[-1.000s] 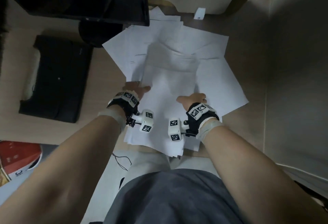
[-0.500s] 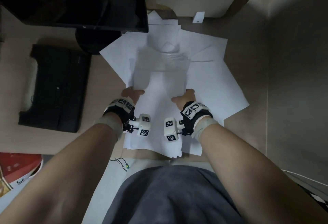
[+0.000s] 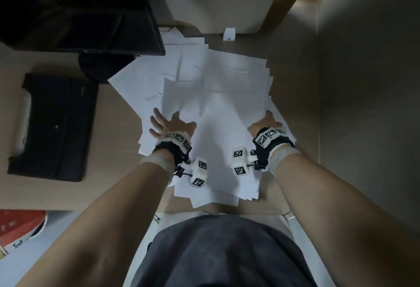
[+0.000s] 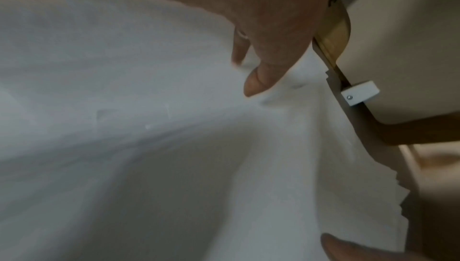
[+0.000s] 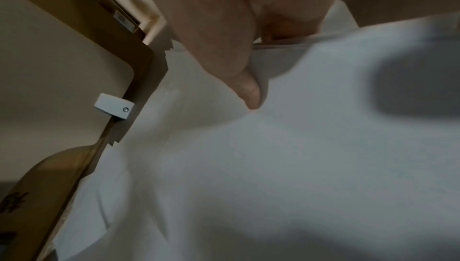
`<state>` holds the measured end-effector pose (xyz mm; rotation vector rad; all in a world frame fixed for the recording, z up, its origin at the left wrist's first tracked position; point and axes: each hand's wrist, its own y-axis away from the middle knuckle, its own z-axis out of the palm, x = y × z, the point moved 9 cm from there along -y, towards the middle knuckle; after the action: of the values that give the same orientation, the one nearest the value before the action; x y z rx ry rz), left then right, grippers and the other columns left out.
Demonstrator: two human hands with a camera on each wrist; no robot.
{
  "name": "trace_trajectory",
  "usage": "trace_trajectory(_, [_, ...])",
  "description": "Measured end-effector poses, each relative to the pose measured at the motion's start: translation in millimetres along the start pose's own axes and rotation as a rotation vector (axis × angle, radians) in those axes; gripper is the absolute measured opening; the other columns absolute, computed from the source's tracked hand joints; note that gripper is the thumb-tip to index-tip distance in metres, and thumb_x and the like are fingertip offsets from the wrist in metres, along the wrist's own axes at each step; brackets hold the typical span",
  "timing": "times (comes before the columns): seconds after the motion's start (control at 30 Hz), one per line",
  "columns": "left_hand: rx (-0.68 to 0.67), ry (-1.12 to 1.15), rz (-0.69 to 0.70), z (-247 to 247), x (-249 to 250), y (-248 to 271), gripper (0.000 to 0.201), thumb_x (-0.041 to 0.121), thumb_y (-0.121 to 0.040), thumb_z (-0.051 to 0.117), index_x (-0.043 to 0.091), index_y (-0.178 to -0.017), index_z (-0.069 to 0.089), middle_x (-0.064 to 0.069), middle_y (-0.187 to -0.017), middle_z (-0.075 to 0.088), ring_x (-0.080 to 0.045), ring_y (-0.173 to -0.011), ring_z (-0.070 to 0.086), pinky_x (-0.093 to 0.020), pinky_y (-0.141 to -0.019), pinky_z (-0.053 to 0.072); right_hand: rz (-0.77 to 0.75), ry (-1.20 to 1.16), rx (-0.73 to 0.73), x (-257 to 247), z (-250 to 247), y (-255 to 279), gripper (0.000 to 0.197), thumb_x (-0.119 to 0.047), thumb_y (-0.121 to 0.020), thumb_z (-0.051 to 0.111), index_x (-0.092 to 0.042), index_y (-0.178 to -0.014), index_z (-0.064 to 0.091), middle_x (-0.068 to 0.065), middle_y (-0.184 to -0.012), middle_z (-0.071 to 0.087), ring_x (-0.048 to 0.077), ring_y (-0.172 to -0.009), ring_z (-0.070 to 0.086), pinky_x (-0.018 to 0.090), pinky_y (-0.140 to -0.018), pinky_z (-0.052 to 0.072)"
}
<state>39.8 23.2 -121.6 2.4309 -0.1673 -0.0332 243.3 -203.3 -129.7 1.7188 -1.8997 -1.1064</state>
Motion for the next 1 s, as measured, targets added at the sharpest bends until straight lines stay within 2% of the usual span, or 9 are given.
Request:
trace_trajectory(0.1, [0.136, -0.044, -0.01, -5.3, 4.2, 8.8, 0.091, 0.047, -0.081, 0.058, 0.034, -0.154, 0.004, -0.008, -0.158, -0.026, -0.031, -0.147, -0.015, -0.054, -0.119, -0.001, 0.129, 0.157, -0.053, 4.8, 6.1, -0.2, 0.074, -0.021, -0.095, 0.055, -0.009, -0.152, 0.008, 0.019, -0.153, 0.021, 0.036, -0.137, 0.03, 0.043, -0.111, 0.029])
trace_trajectory(0.17, [0.083, 0.013, 0.01, -1.8, 8.6, 6.3, 0.089, 0.043, -0.082, 0.06, 0.029, -0.154, 0.01, -0.006, -0.16, -0.012, -0.03, -0.148, -0.001, -0.052, -0.119, 0.01, 0.147, 0.148, -0.075, 6.4, 10.1, -4.5, 0.082, -0.03, -0.097, 0.053, -0.01, -0.154, -0.002, 0.013, -0.158, 0.016, 0.031, -0.143, 0.024, 0.044, -0.118, 0.018])
trace_trajectory(0.23, [-0.1, 0.14, 0.002, 9.8, 9.6, 1.3, 0.084, 0.036, -0.082, 0.065, 0.024, -0.153, 0.021, -0.006, -0.157, 0.012, -0.031, -0.142, 0.022, -0.047, -0.114, 0.027, 0.077, 0.193, -0.197, -2.4, 21.1, -13.6, 0.074, -0.032, -0.093, 0.06, -0.012, -0.152, 0.021, 0.008, -0.152, 0.034, 0.027, -0.14, 0.036, 0.046, -0.119, 0.022])
trace_trajectory(0.33, [-0.248, 0.262, -0.041, 18.8, 7.5, -1.6, 0.084, 0.036, -0.078, 0.068, 0.021, -0.15, 0.028, -0.007, -0.15, 0.022, -0.033, -0.132, 0.04, -0.043, -0.107, 0.034, 0.01, 0.036, -0.342, -6.8, 35.1, -17.4, 0.027, -0.014, -0.081, 0.074, -0.01, -0.107, 0.067, 0.006, -0.108, 0.066, 0.021, -0.103, 0.063, 0.033, -0.1, 0.049])
trace_trajectory(0.57, [-0.344, 0.493, -0.078, 34.8, 4.3, -4.1, 0.091, 0.034, -0.059, 0.079, 0.012, -0.139, 0.041, -0.007, -0.131, 0.053, -0.029, -0.116, 0.053, -0.039, -0.102, 0.043, -0.171, 0.079, -0.017, -27.2, 23.5, 5.8, 0.039, -0.027, -0.083, 0.062, -0.017, -0.12, 0.056, 0.01, -0.121, 0.058, 0.036, -0.116, 0.048, 0.042, -0.095, 0.044])
trace_trajectory(0.7, [-0.398, 0.506, -0.091, 41.7, -3.9, -1.1, 0.059, 0.029, -0.078, 0.073, 0.003, -0.127, 0.053, -0.012, -0.113, 0.059, -0.033, -0.105, 0.055, -0.036, -0.086, 0.045, -0.443, -0.144, -0.011, -49.3, 26.9, 28.5, 0.005, -0.016, -0.087, 0.057, -0.018, -0.085, 0.062, 0.0, -0.077, 0.061, 0.027, -0.077, 0.058, 0.029, -0.065, 0.044])
trace_trajectory(0.83, [-0.408, 0.565, -0.098, 47.5, -19.8, -0.1, 0.049, 0.023, -0.079, 0.07, 0.003, -0.122, 0.058, -0.013, -0.097, 0.058, -0.026, -0.078, 0.051, -0.034, -0.073, 0.046, -0.505, -0.157, -0.105, -60.7, 28.4, 45.0, 0.012, -0.019, -0.09, 0.058, -0.023, -0.092, 0.069, -0.009, -0.06, 0.05, 0.022, -0.064, 0.048, 0.026, -0.052, 0.037])
trace_trajectory(0.93, [-0.374, 0.717, -0.098, 43.1, -29.8, -0.4, 0.053, 0.02, -0.079, 0.07, 0.001, -0.127, 0.056, -0.01, -0.104, 0.056, -0.027, -0.089, 0.053, -0.039, -0.086, 0.049, -0.55, -0.11, -0.084, -65.9, 31.4, 52.8, 0.011, -0.024, -0.092, 0.059, -0.02, -0.095, 0.069, 0.006, -0.106, 0.066, 0.029, -0.106, 0.057, 0.03, -0.081, 0.048])
trace_trajectory(1.0, [-0.382, 0.801, -0.107, 41.9, -36.0, -0.5, 0.055, 0.026, -0.081, 0.071, 0.0, -0.127, 0.056, -0.009, -0.1, 0.055, -0.025, -0.088, 0.053, -0.038, -0.082, 0.05, -0.633, -0.007, 0.002, -74.8, 34.6, 63.7, 0.021, -0.025, -0.092, 0.061, -0.019, -0.108, 0.072, 0.006, -0.155, 0.033, 0.023, -0.144, 0.023, 0.033, -0.109, 0.028])
